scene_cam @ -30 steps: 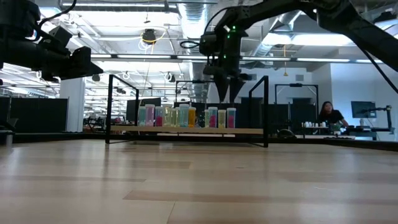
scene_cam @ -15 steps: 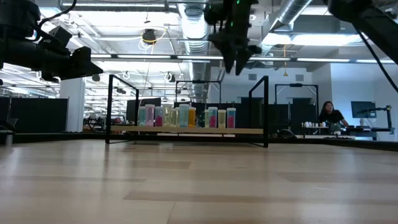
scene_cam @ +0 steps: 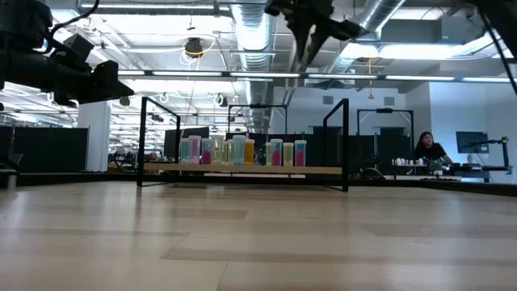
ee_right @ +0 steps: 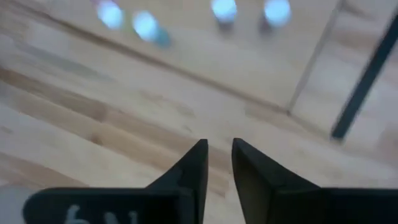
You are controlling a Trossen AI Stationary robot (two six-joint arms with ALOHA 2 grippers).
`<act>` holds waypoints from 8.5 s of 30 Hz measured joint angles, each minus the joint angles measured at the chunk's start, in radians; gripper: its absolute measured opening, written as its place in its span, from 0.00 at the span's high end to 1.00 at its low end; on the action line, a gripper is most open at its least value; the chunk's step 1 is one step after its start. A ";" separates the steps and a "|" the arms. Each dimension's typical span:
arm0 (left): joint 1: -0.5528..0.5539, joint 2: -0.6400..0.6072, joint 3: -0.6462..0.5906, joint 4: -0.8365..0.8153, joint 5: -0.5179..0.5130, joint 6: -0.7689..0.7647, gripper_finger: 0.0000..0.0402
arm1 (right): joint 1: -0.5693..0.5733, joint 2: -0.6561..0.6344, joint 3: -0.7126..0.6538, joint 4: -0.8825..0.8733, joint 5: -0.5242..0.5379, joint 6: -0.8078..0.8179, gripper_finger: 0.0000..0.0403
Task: Pick and place medicine bottles onto shelf by color
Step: Put the red pill bottle on the shelf
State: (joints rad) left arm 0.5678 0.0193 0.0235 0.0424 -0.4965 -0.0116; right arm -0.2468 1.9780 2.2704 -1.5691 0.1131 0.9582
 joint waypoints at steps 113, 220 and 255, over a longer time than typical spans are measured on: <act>0.000 0.000 0.000 0.000 0.000 0.000 0.47 | 1.064 -0.305 -1.218 0.889 -0.218 1.553 0.55; 0.000 0.000 0.000 0.000 0.002 0.000 0.47 | -0.104 0.216 -0.225 0.199 -0.134 -0.339 0.68; 0.000 0.000 0.000 0.000 0.002 0.000 0.47 | -0.148 0.221 -0.263 0.242 -0.114 -0.546 0.65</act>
State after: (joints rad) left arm 0.5679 0.0196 0.0235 0.0422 -0.4941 -0.0116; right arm -0.3946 2.1990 2.0071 -1.3274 -0.0006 0.4118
